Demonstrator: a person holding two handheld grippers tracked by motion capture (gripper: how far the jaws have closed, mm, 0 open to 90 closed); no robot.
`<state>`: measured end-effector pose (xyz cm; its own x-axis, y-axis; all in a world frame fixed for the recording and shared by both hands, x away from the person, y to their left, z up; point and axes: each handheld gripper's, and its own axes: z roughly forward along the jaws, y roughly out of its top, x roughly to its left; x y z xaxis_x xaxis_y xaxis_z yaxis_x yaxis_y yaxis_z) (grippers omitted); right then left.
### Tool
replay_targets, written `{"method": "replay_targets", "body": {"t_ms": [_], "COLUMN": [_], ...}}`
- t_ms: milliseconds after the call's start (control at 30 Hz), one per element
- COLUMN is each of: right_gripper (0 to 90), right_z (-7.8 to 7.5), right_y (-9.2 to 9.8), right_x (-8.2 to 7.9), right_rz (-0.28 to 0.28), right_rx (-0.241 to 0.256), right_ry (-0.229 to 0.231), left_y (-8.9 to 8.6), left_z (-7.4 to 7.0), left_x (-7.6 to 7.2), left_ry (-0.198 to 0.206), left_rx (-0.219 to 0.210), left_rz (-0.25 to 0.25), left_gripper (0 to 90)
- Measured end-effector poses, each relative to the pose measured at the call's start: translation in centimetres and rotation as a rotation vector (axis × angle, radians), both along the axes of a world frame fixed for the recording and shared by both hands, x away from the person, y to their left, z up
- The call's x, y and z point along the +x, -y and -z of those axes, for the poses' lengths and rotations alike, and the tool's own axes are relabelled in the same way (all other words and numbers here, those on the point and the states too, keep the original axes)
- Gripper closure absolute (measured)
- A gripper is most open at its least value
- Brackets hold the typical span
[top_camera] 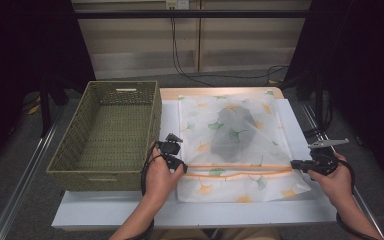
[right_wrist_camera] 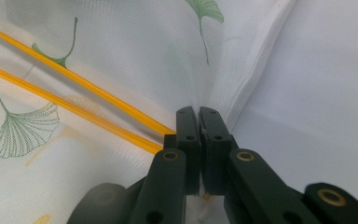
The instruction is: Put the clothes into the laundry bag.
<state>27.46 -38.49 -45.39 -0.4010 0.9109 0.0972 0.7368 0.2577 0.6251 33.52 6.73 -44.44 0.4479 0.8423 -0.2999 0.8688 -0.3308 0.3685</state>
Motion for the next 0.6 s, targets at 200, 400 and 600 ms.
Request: {"method": "replay_targets", "body": {"t_ms": [200,400,600], "right_gripper": [88.0,81.3,67.0], "right_z": [0.0,-0.1,-0.4], "right_y": [-0.2,-0.2,-1.0], "right_x": [0.0,-0.1,-0.1], "right_rz": [-0.003,0.006,-0.002], "right_rx": [-0.023,0.01,0.006], "right_ry": [0.011,0.017,0.025], "left_y": [-0.2,-0.2,-0.1], "left_z": [0.1,-0.1,-0.1], "left_x": [-0.4,-0.9,-1.2], "left_ry": [-0.009,0.026,0.03], "left_rx": [-0.009,0.002,0.008], "left_rz": [0.001,0.03,0.038], "left_gripper": [79.7,56.6,47.3]}}
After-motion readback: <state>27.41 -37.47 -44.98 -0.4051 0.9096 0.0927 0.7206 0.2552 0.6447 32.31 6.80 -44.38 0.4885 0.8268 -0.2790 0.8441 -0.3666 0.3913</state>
